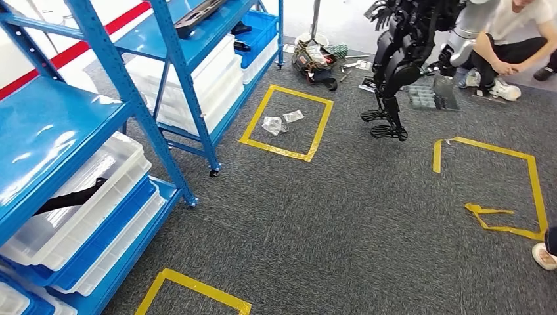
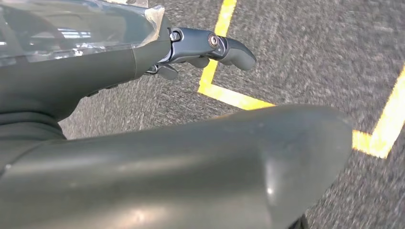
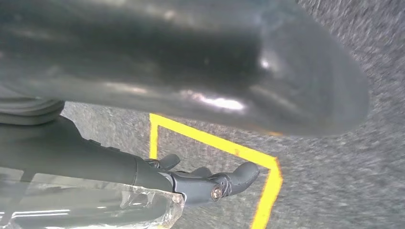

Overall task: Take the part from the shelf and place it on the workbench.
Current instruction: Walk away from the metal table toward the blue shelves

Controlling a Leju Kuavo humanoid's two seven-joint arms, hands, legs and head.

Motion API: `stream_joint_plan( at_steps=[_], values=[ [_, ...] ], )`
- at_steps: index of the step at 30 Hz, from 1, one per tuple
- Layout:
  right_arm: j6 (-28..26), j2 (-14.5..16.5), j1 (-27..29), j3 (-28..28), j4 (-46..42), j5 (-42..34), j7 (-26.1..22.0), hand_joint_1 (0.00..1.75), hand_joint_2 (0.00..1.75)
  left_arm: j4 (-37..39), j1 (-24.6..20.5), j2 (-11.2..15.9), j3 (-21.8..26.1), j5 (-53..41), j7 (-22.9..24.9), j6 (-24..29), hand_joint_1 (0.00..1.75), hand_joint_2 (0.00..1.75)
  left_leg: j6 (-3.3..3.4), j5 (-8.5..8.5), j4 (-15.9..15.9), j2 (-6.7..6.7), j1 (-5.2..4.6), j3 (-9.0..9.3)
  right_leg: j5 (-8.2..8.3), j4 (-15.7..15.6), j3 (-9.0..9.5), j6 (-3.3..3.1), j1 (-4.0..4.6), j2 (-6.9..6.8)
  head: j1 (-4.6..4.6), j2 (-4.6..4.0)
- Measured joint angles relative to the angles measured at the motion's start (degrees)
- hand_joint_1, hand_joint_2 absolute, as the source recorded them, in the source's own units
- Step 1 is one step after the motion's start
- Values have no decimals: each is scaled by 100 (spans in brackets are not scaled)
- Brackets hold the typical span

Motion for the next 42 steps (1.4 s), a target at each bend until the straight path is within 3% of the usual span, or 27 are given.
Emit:
stream_joint_plan(
  at_steps=[2, 4, 5, 6, 7, 8, 9, 11, 13, 15, 17, 19, 20, 21, 22, 24, 26, 29, 31, 33, 35, 36, 37, 39, 40, 42],
  values=[
    [0, -7, 9, 0, 1, 19, 2, 0, 0, 0, -12, -8, 0, 4, -7, 3, 0, 0, 43, 37, -27, -132, 21, 2, -286, 644, -299, -26, -15, 315, 12, 0],
    [0, -16, 27, 0, 2, 32, 14, 0, 0, 0, -5, -13, 0, 8, -15, 2, 0, 0, 53, 47, -23, -292, 25, -11, -499, 1329, -648, -21, -21, 419, 19, 0],
    [-1, -22, 31, 0, 2, 36, 22, 0, 0, 0, 6, -14, 2, 9, -18, 3, 0, 0, 50, 50, -20, -372, 31, -11, -483, 1420, -713, 19, -29, 431, 19, 0],
    [-1, -26, 30, 0, 2, 39, 31, 0, 0, 0, 16, -16, 3, 11, -19, 3, 0, 0, 41, 54, -15, -452, 42, -7, -373, 1273, -665, 79, -42, 445, 18, 0],
    [-1, -30, 27, 0, 2, 40, 37, 0, 0, 0, 21, -19, 3, 12, -19, 0, 0, 0, 24, 57, -9, -531, 57, -4, -201, 929, -522, 148, -63, 483, 18, 0],
    [-1, -32, 24, 0, 2, 41, 38, 0, 0, 0, 20, -20, 3, 12, -19, -13, 0, 0, -5, 57, 4, -607, 64, -9, -25, 500, -343, 213, -94, 591, 24, 0],
    [-2, -32, 21, 0, 2, 42, 40, 0, 0, 0, 15, -20, 3, 11, -17, -29, 0, 0, -41, 51, 27, -679, 65, -21, 112, 145, -196, 231, -116, 687, 31, 0],
    [-3, -26, 11, 0, 2, 42, 48, 0, 0, 0, 13, -13, 2, 10, -14, -71, 0, 0, -117, 48, 48, -789, 57, -55, 224, -188, -58, 168, -121, 799, 35, 0],
    [-4, -21, -6, 0, 2, 44, 52, 0, 0, 0, 26, -2, 3, 10, -11, -91, 0, 0, -176, 66, 41, -850, 74, -82, 253, -197, -34, 55, -109, 704, 29, 0],
    [-4, -19, -18, 0, 2, 47, 48, 0, 0, 0, 30, 8, 3, 12, -11, -93, 0, 0, -228, -53, 218, -639, 82, -171, 283, -210, -21, -22, -126, 595, 9, 0],
    [-3, -18, -4, 0, 2, 49, 43, 0, 0, 0, 17, 13, 3, 14, -11, -93, 0, 0, -272, -398, 802, -318, 82, -442, 285, -216, -26, -78, -113, 457, -27, 0],
    [-3, -18, 17, 0, 2, 49, 42, 0, 0, 1, 15, 15, 3, 14, -13, -93, 0, 0, -297, -683, 1468, -209, 93, -763, 274, -215, -34, -106, -91, 302, -42, 0],
    [-3, -19, 19, 0, 2, 49, 42, 0, 0, 1, 23, 16, 3, 14, -15, -93, 0, 0, -299, -695, 1602, -193, 96, -826, 270, -215, -36, -110, -87, 229, -43, 0],
    [-3, -19, 16, 0, 2, 49, 42, 0, 0, 1, 31, 17, 4, 14, -16, -93, 0, 0, -293, -602, 1515, -174, 99, -776, 266, -215, -34, -112, -86, 162, -44, 0],
    [-3, -17, 9, 0, 2, 49, 42, 0, 0, 1, 35, 21, 4, 14, -17, -93, 0, 0, -277, -437, 1230, -130, 99, -619, 262, -214, -27, -114, -85, 101, -44, 0],
    [-3, -11, -3, 0, 2, 49, 42, 0, 0, 0, 21, 26, 5, 14, -19, -93, 0, 0, -221, -148, 471, 130, 72, -196, 241, -212, 0, -97, -62, -6, -44, 0],
    [3, -9, -10, 0, 2, 49, 39, 0, 0, 0, -1, 27, 4, 14, -21, -93, 0, 0, -172, -75, 99, 296, 22, -6, 214, -213, 26, -48, -36, -101, -37, 0],
    [43, -2, -25, 0, 2, 51, 30, 0, 0, 0, 4, 32, 5, 14, -19, -94, 0, 0, -94, -38, 14, 111, -2, 18, 180, -229, 76, 42, -31, -214, -34, 0],
    [63, 1, -31, 0, 2, 54, 21, 0, 0, 0, -1, 27, 7, 14, -15, -96, 0, 0, -25, 28, -70, -26, 39, 64, 16, 53, -34, 53, -33, 16, -18, 0],
    [69, -7, -18, 0, 2, 47, 23, 0, 0, 0, -14, 18, 7, 10, -14, -103, 0, 0, 9, 55, -91, -178, 61, 54, -294, 784, -389, 15, -47, 330, 3, 0],
    [71, -19, 7, -2, 2, 26, 35, 0, 0, 0, -4, 13, 5, 2, -12, -104, 0, 0, 14, 60, -88, -349, 63, 45, -451, 1345, -690, 34, -49, 430, 10, 0],
    [72, -23, 16, -4, 2, 15, 39, 0, 0, 0, 6, 10, 5, -4, -11, -102, 0, 0, 12, 60, -84, -429, 66, 48, -388, 1313, -698, 78, -53, 443, 12, 0],
    [72, -26, 21, -5, 2, 6, 41, 0, 0, 0, 12, 9, 5, -11, -11, -100, 0, 0, 6, 59, -78, -506, 72, 53, -243, 1058, -601, 135, -61, 463, 14, 0],
    [73, -31, 22, -8, 2, -3, 42, 0, 0, 0, 8, 6, 4, -26, -11, -99, 0, 0, -32, 49, -48, -647, 69, 51, 106, 240, -256, 227, -90, 639, 24, 0],
    [73, -31, 21, -9, 2, -5, 42, 0, 0, 0, 3, 4, 3, -33, -11, -98, 0, 0, -61, 40, -31, -707, 59, 40, 217, -60, -130, 224, -102, 718, 28, 0],
    [79, -28, 22, -11, 2, -17, 40, 0, 0, 0, 3, 4, 2, -44, -10, -88, 0, 0, -123, 38, -14, -800, 42, 9, 275, -260, -39, 148, -94, 767, 25, 0]
  ],
)
